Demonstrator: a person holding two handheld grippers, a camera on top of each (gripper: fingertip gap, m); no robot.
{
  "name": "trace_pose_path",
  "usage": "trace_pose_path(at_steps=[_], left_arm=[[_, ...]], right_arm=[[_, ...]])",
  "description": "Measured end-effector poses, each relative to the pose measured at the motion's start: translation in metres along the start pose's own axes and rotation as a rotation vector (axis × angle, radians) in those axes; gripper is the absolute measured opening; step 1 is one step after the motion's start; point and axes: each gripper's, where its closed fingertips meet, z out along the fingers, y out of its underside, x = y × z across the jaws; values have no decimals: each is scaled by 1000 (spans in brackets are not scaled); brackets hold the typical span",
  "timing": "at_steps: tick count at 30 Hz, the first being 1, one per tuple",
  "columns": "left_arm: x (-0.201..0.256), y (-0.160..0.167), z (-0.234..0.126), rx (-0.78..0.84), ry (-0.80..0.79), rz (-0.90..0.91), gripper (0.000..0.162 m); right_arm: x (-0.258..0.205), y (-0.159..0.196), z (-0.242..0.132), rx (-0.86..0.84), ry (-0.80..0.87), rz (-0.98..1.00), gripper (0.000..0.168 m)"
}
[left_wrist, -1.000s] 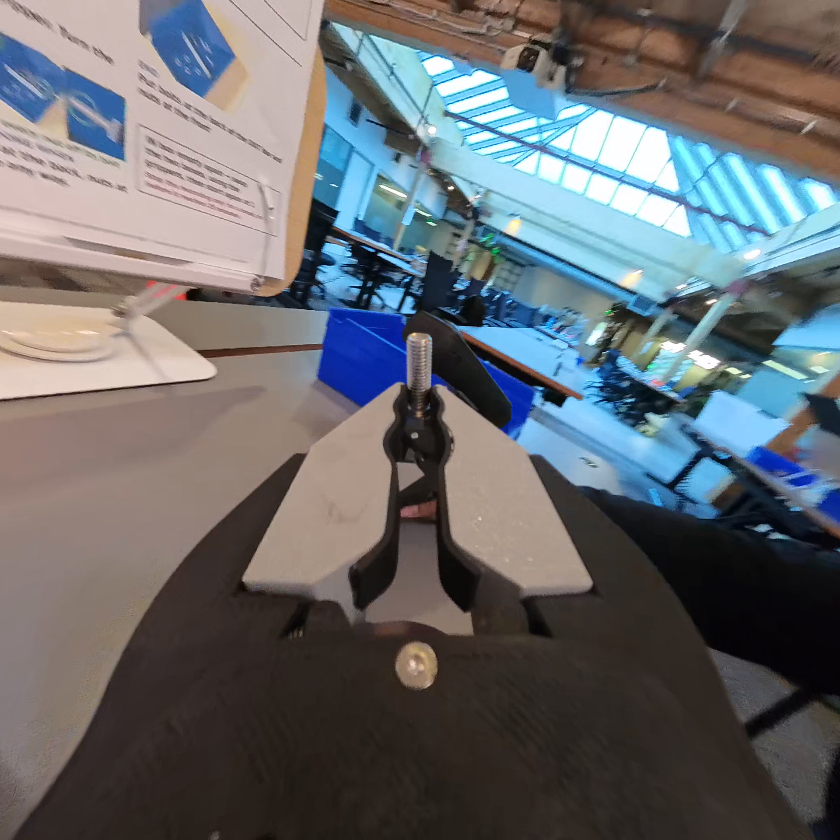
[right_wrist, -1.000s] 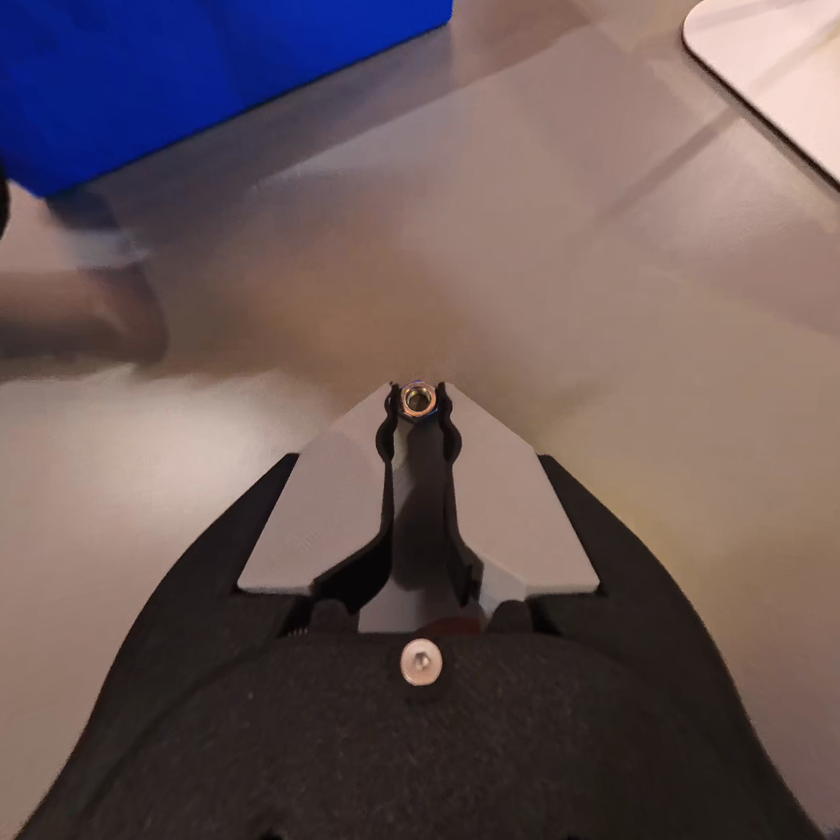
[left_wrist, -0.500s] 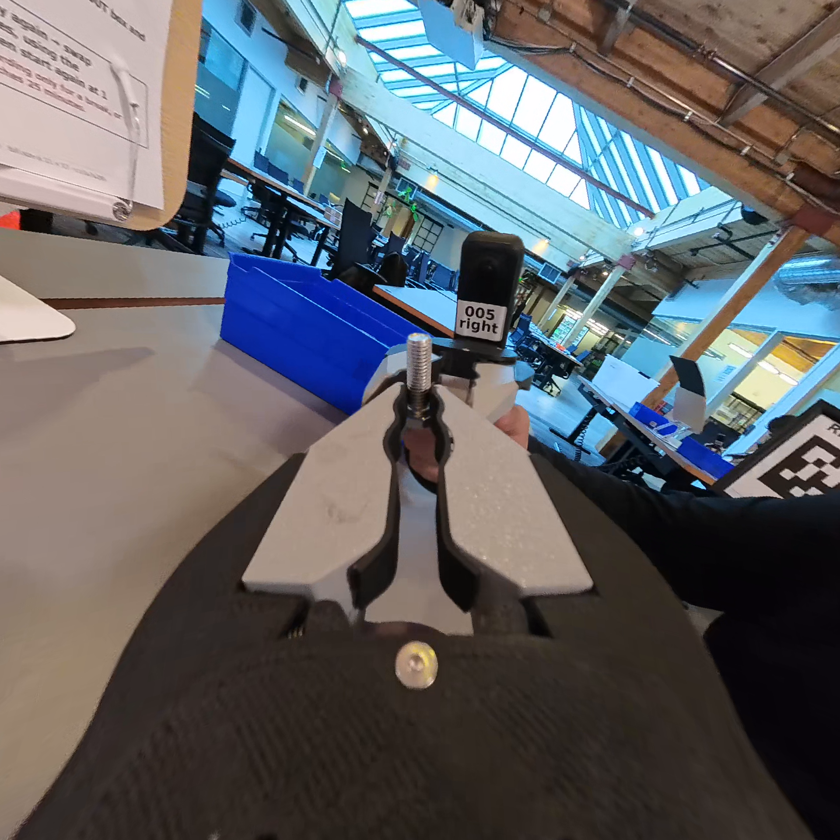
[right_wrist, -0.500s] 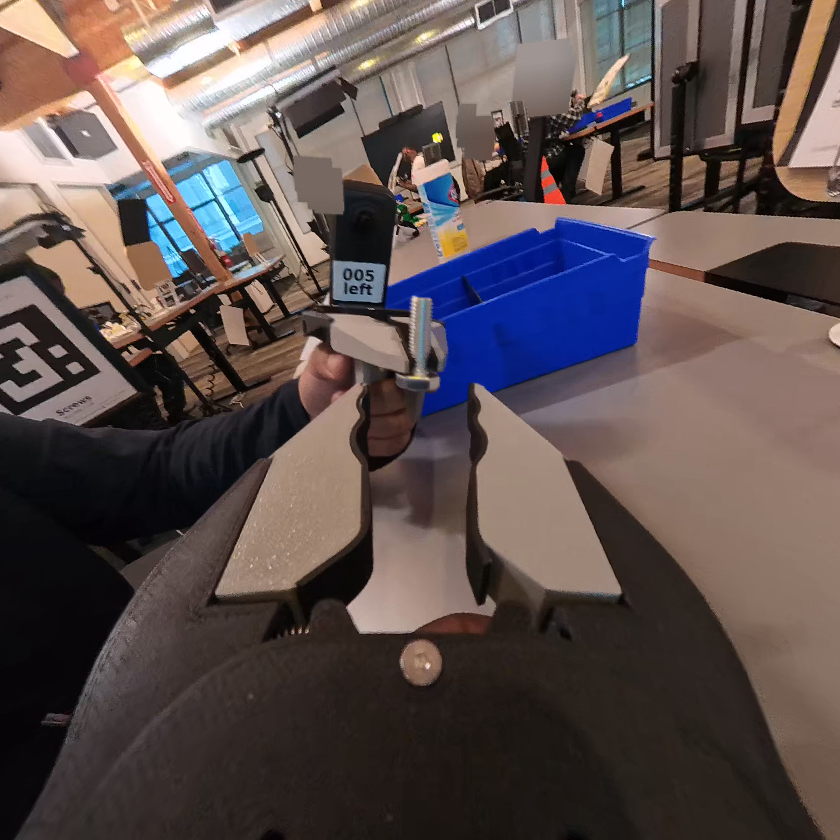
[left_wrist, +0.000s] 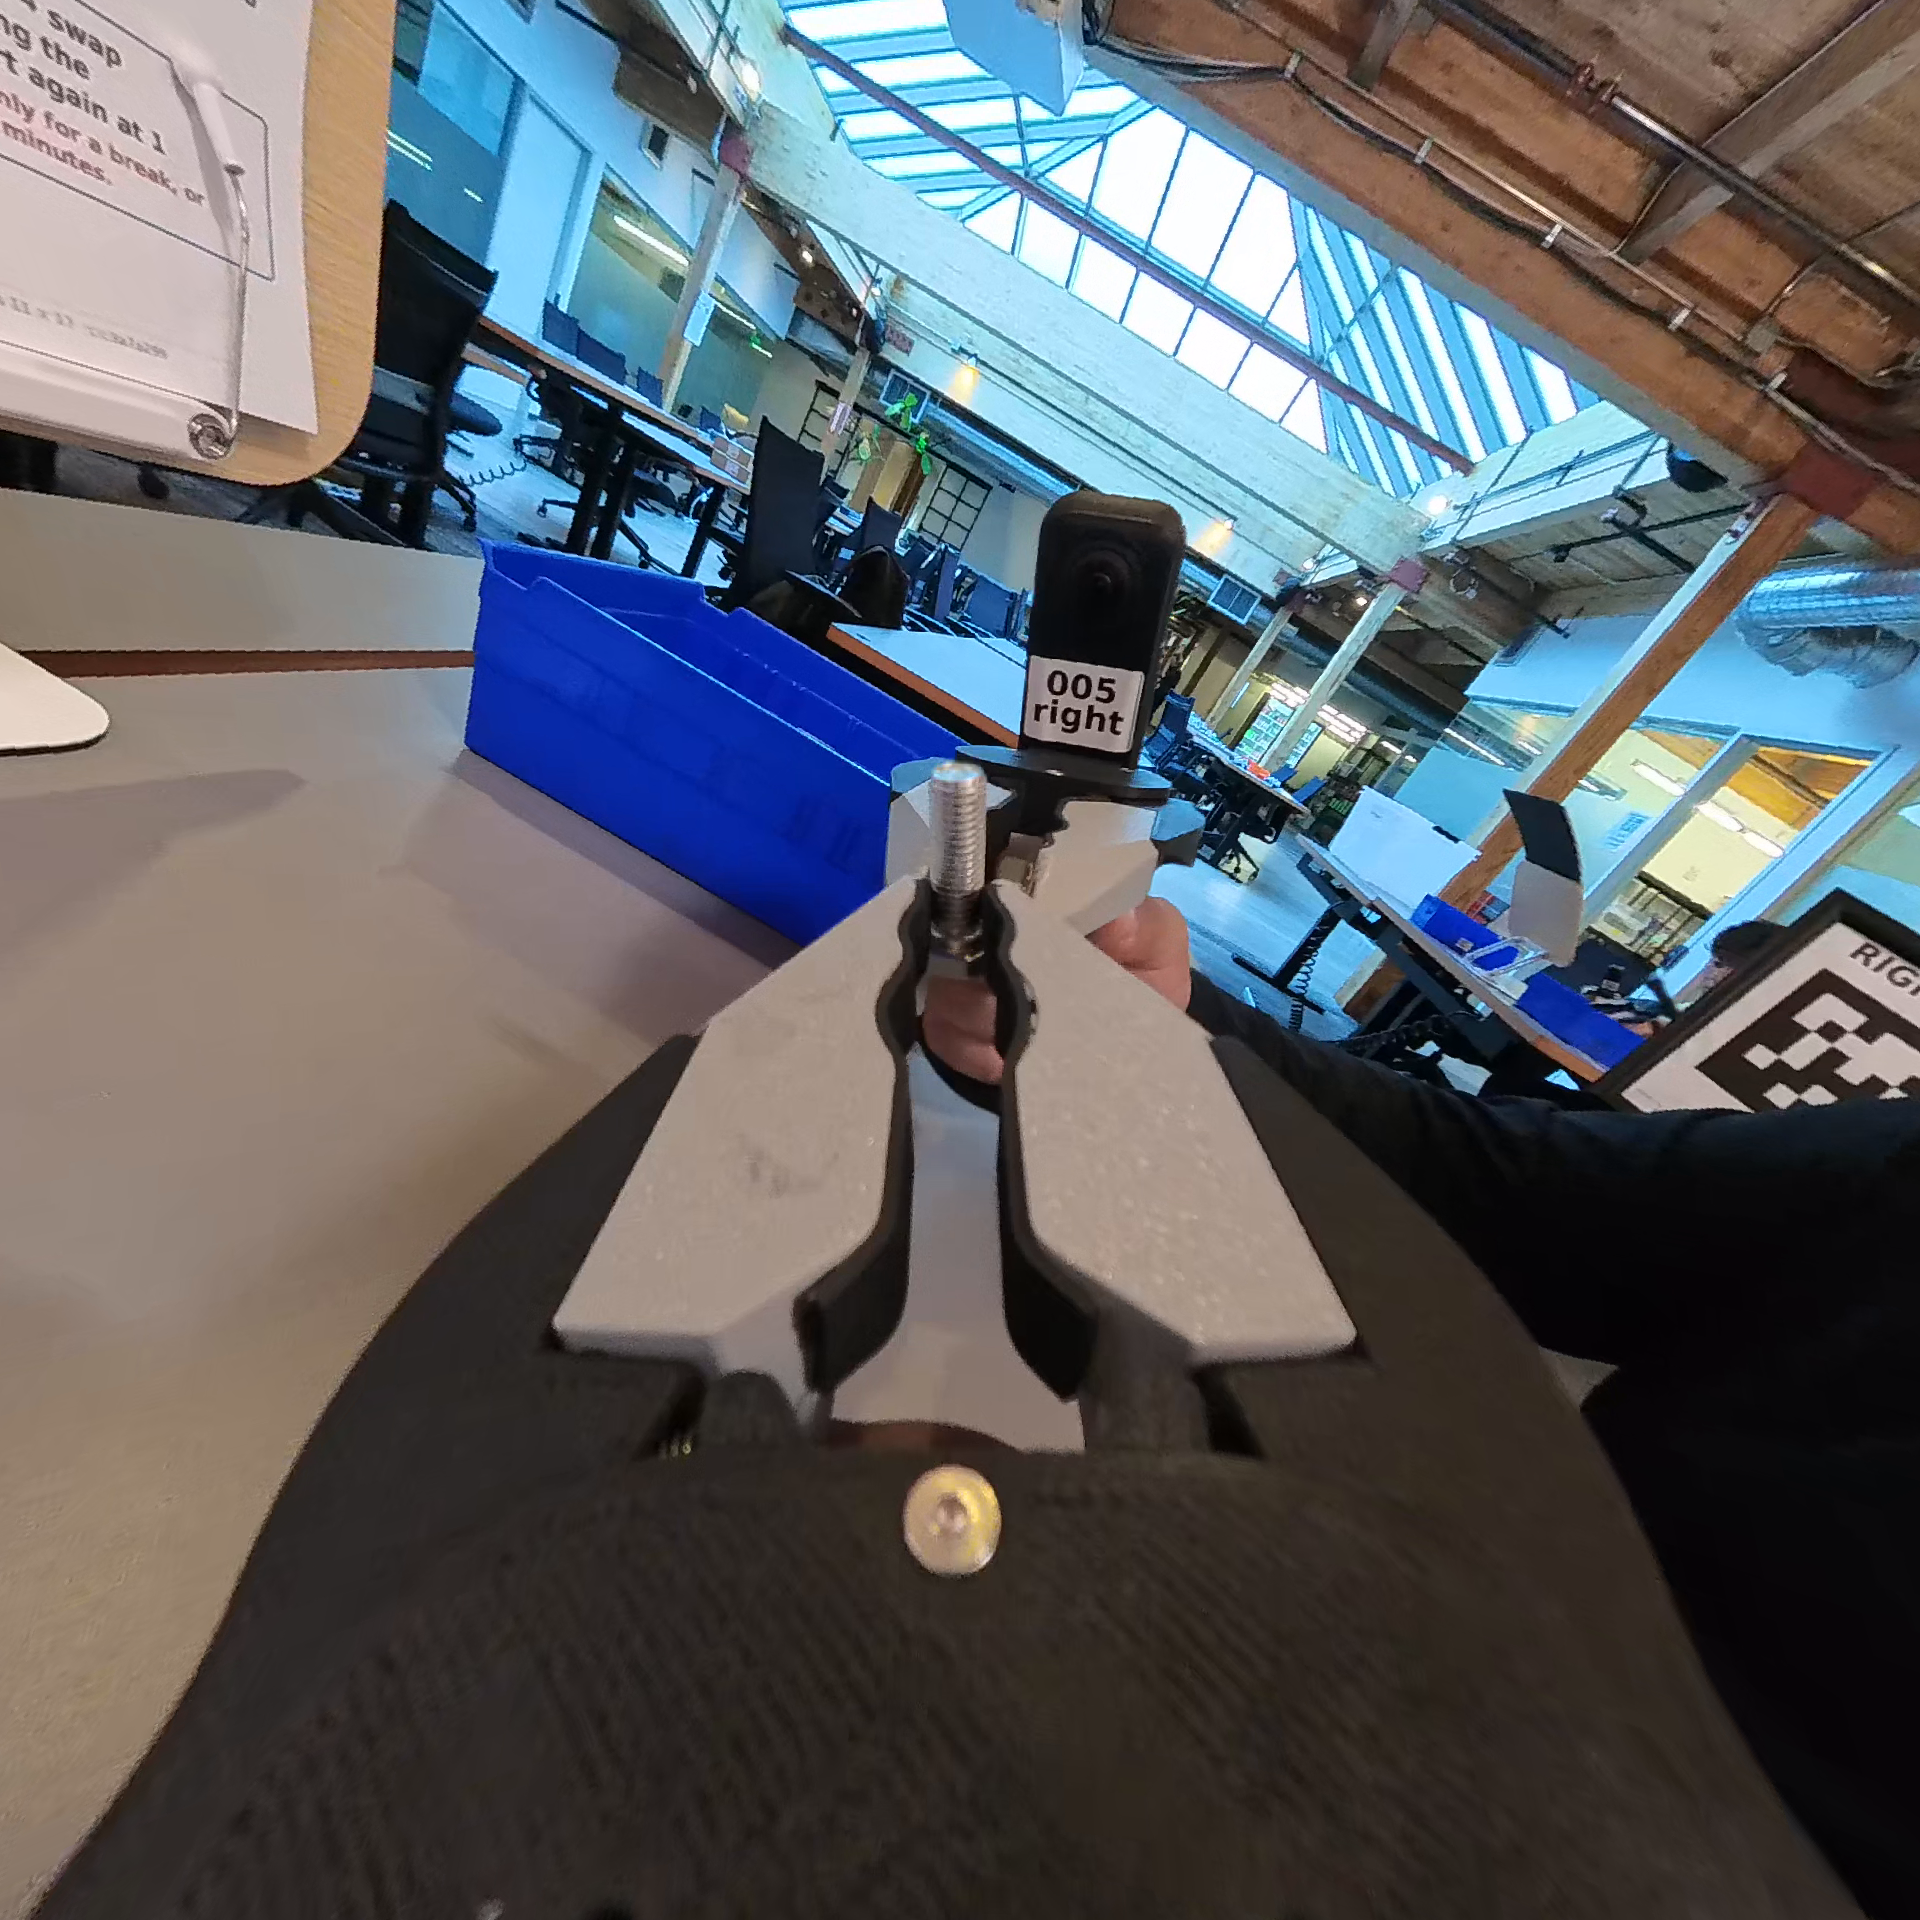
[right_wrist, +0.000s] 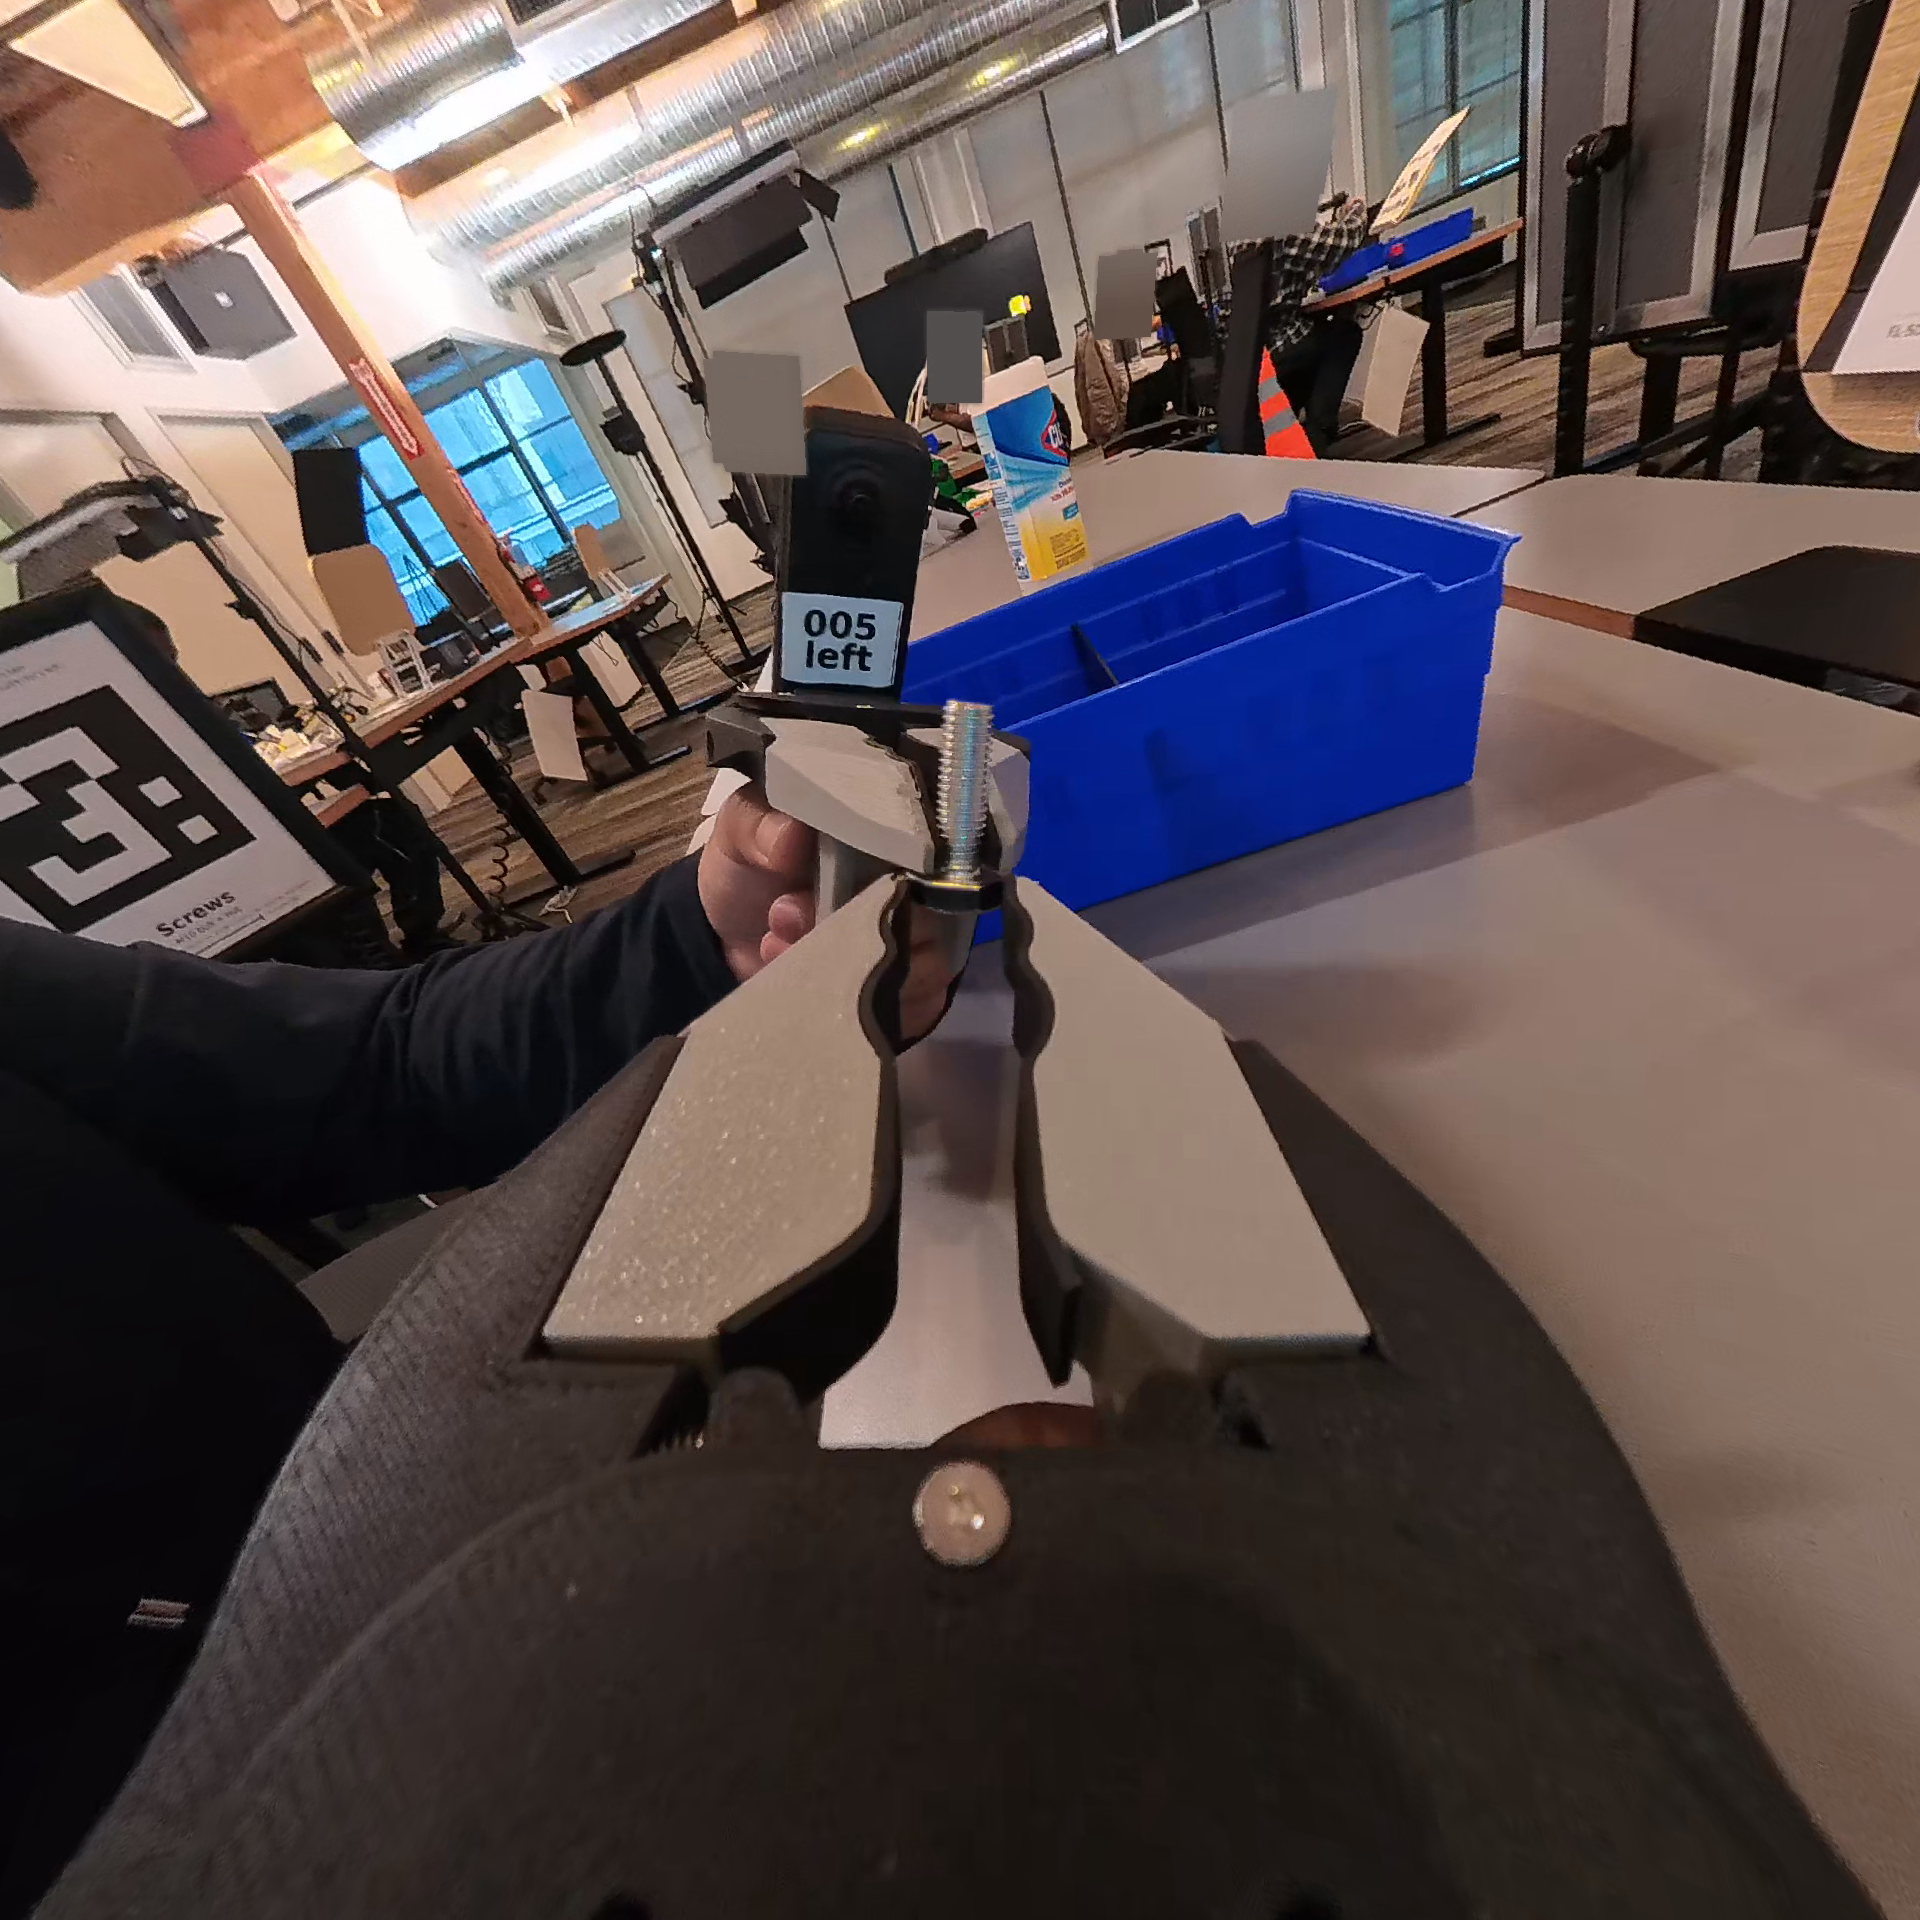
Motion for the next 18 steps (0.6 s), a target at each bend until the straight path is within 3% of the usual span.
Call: trace_pose_path(at_steps=[8,18], left_arm=[[2,-1,1,4,-16,64,7],[0,7,3,-35,-25,72,8]], right_arm=[[-3,-1,-1,21,-46,44,13],[0,6,-4,-83,29,-78,13]])
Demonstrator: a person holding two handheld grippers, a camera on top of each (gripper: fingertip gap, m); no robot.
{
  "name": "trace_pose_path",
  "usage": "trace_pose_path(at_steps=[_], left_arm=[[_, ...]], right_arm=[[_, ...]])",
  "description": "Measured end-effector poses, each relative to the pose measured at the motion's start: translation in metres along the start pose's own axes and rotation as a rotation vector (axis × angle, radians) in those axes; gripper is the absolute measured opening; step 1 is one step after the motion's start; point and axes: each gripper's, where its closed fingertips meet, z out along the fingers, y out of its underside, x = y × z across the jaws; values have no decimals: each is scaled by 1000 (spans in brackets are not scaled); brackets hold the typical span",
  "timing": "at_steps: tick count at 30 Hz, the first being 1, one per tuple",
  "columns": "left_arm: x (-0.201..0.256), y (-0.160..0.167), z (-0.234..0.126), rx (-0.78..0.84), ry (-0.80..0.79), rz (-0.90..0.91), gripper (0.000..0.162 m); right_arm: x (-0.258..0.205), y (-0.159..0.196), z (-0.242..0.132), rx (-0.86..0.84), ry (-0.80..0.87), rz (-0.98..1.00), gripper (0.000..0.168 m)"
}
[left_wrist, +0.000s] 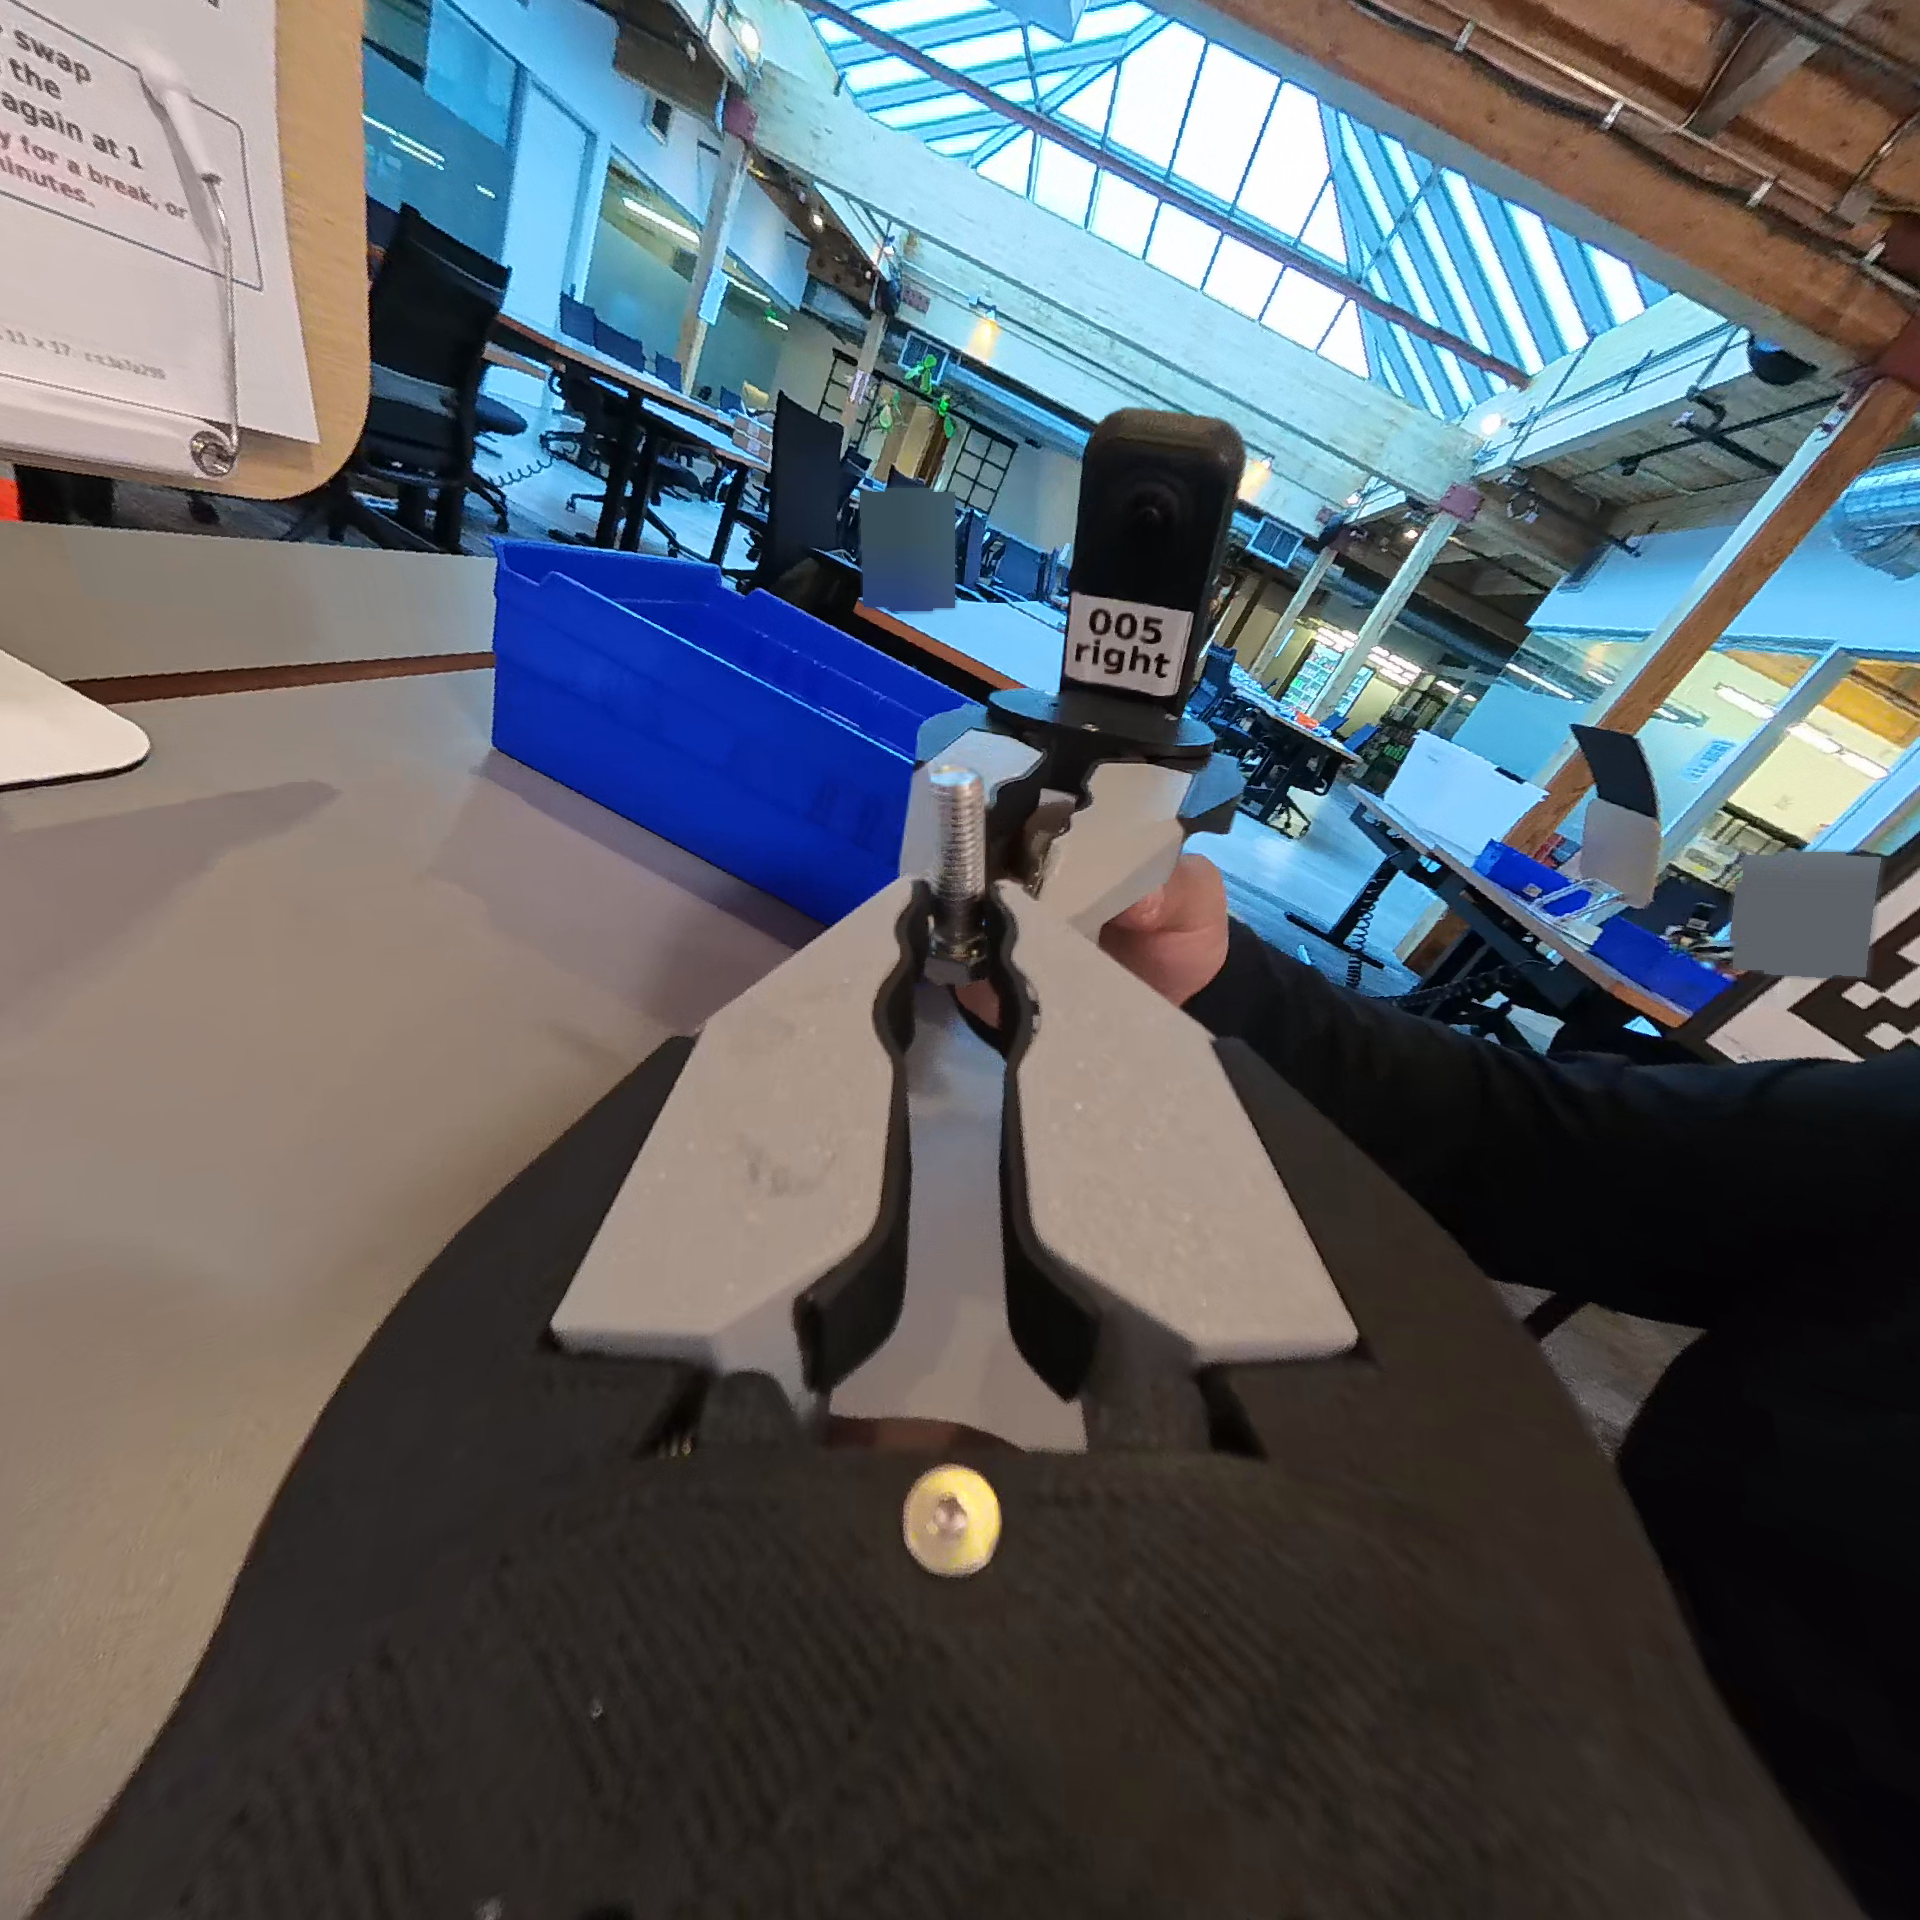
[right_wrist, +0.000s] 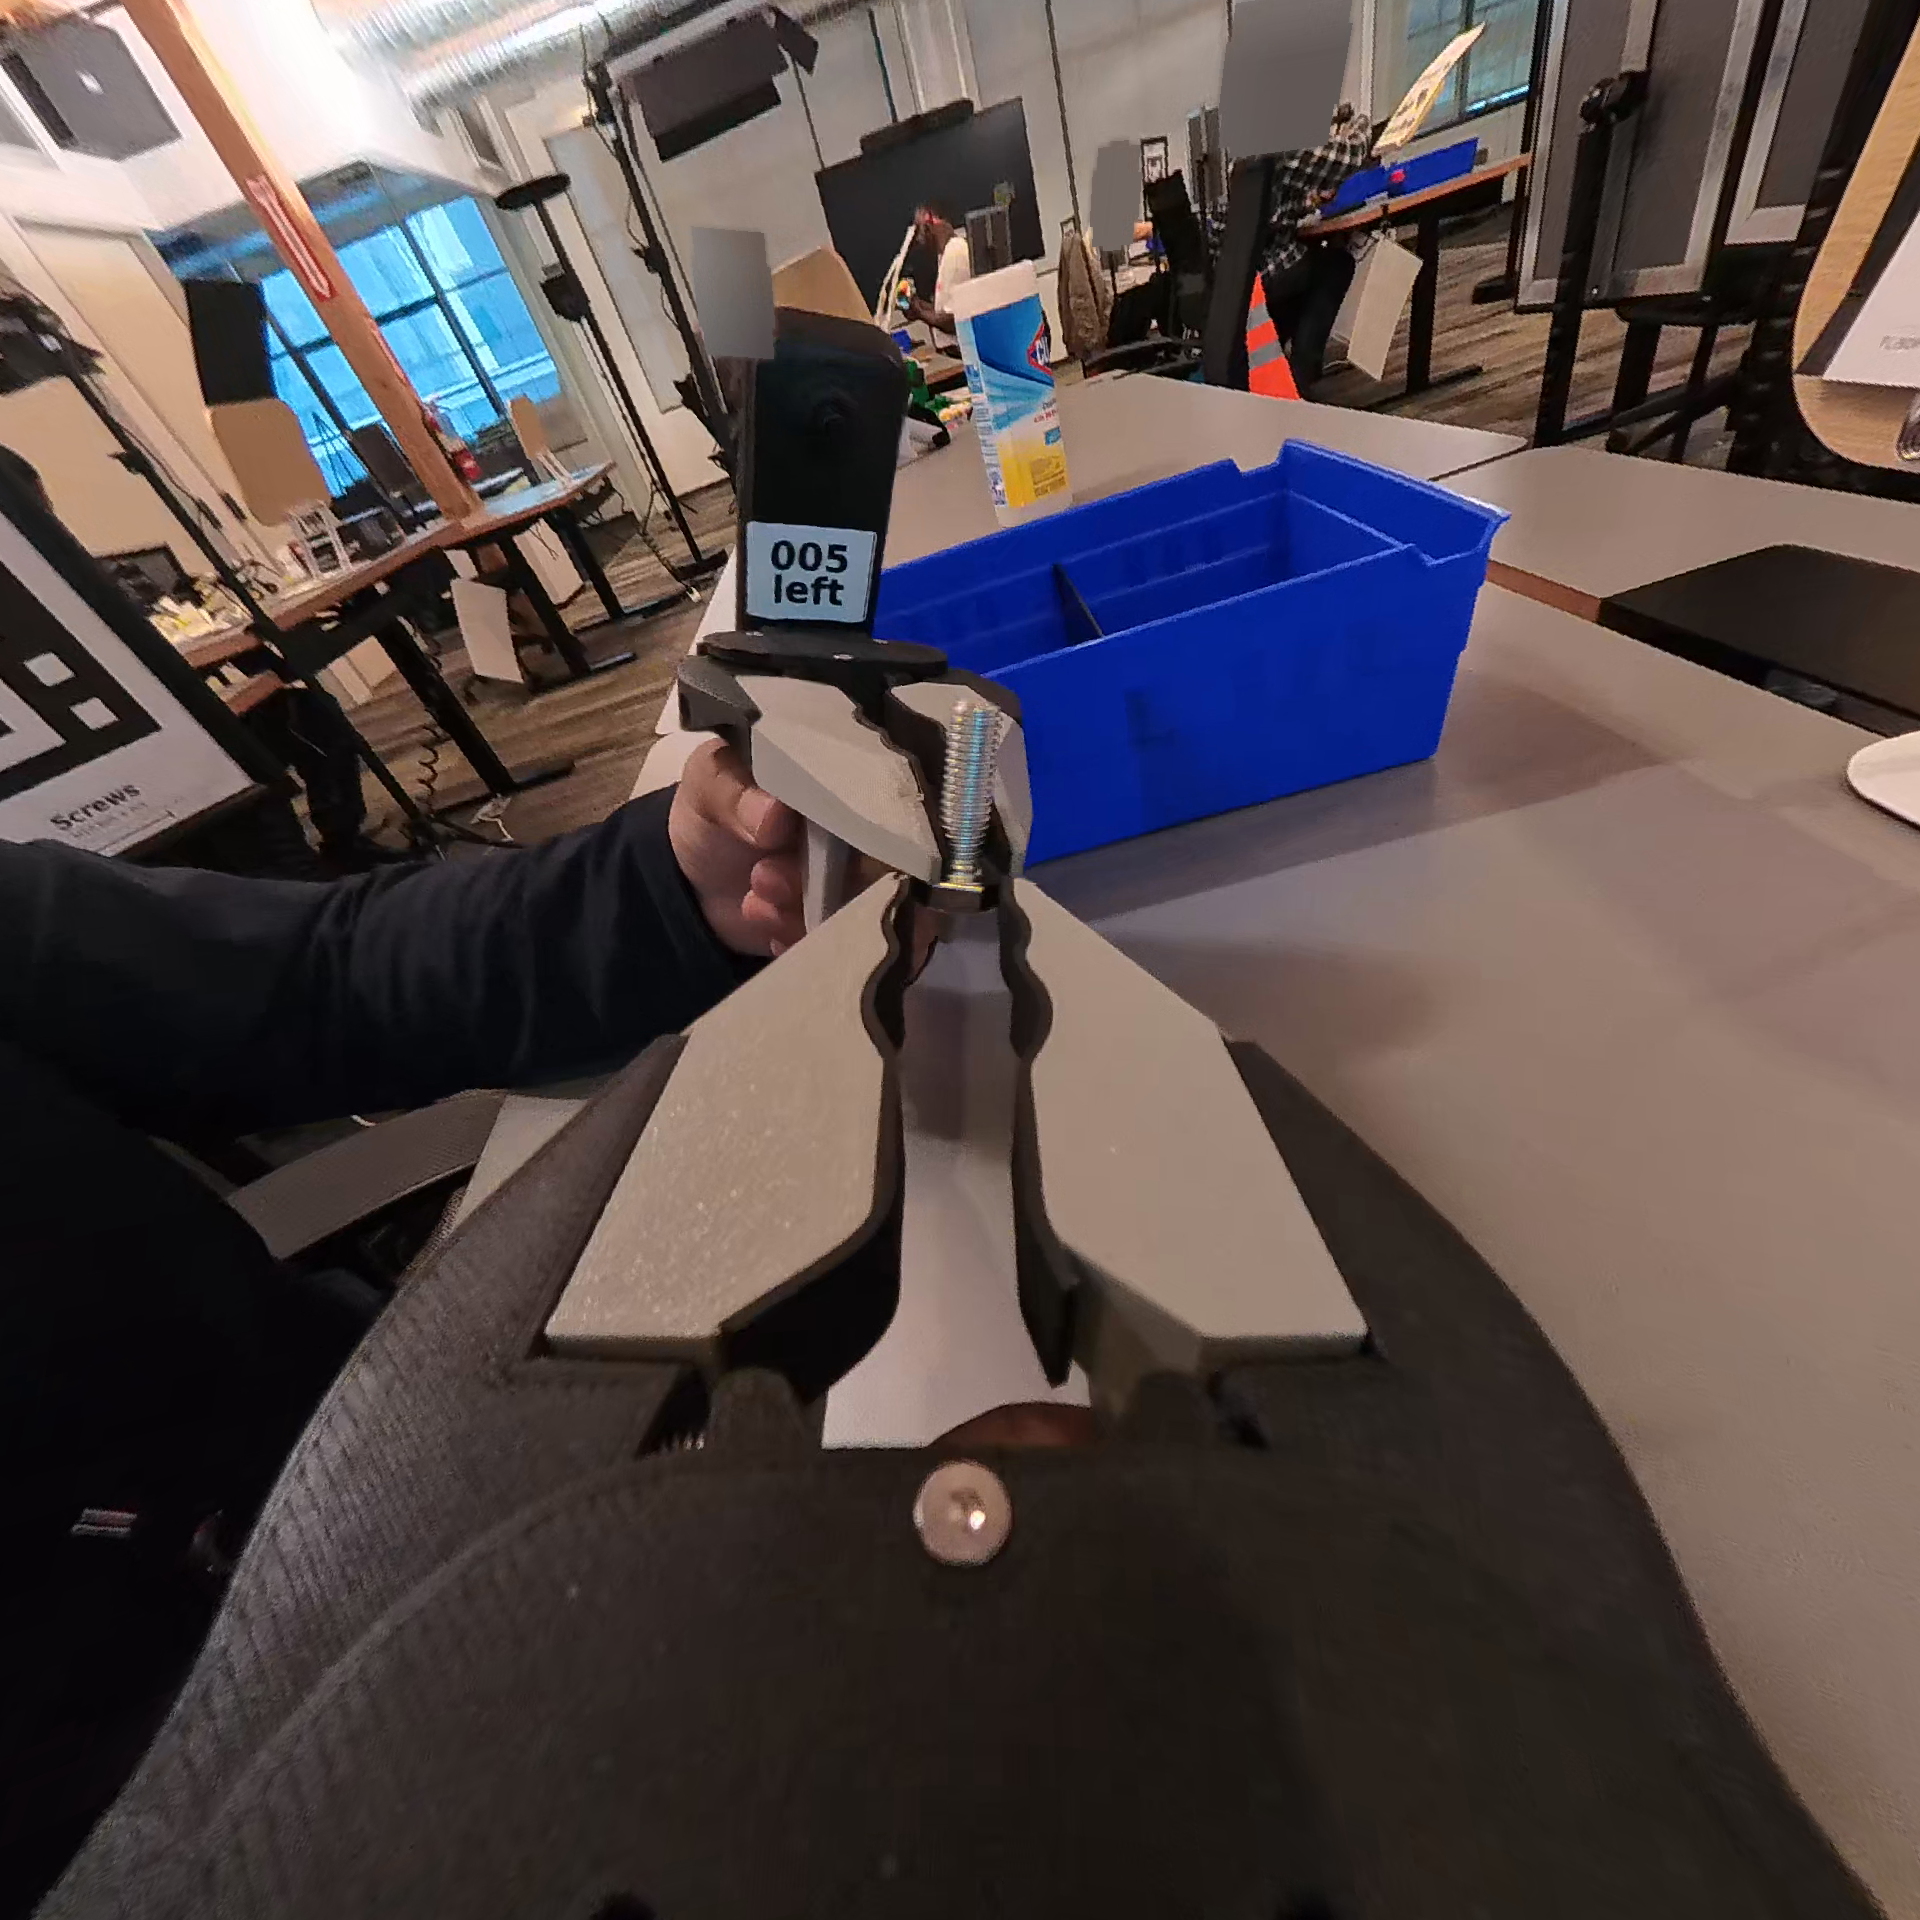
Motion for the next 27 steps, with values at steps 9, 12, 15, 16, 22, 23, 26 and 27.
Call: trace_pose_path(at_steps=[9,12,15,16,22,23,26,27], left_arm=[[3,-2,0,13,1,35,7],[3,-2,0,11,-2,42,7],[3,-2,0,5,-7,52,7],[3,-3,0,10,-9,52,7],[-2,-18,-12,77,-26,31,7],[-2,-20,-13,87,-24,28,7],[-5,-18,-15,63,-44,54,7],[-5,-16,-14,47,-53,77,7]], right_arm=[[-2,-3,-1,25,-26,22,12],[-2,-2,-1,26,-33,31,12],[-2,-3,-2,40,-52,45,10],[-2,-4,-4,48,-57,50,8],[36,9,-18,-36,117,53,22],[47,21,-19,-106,176,39,25],[71,59,-21,-324,313,-38,26],[75,70,-20,-378,327,-52,27]])
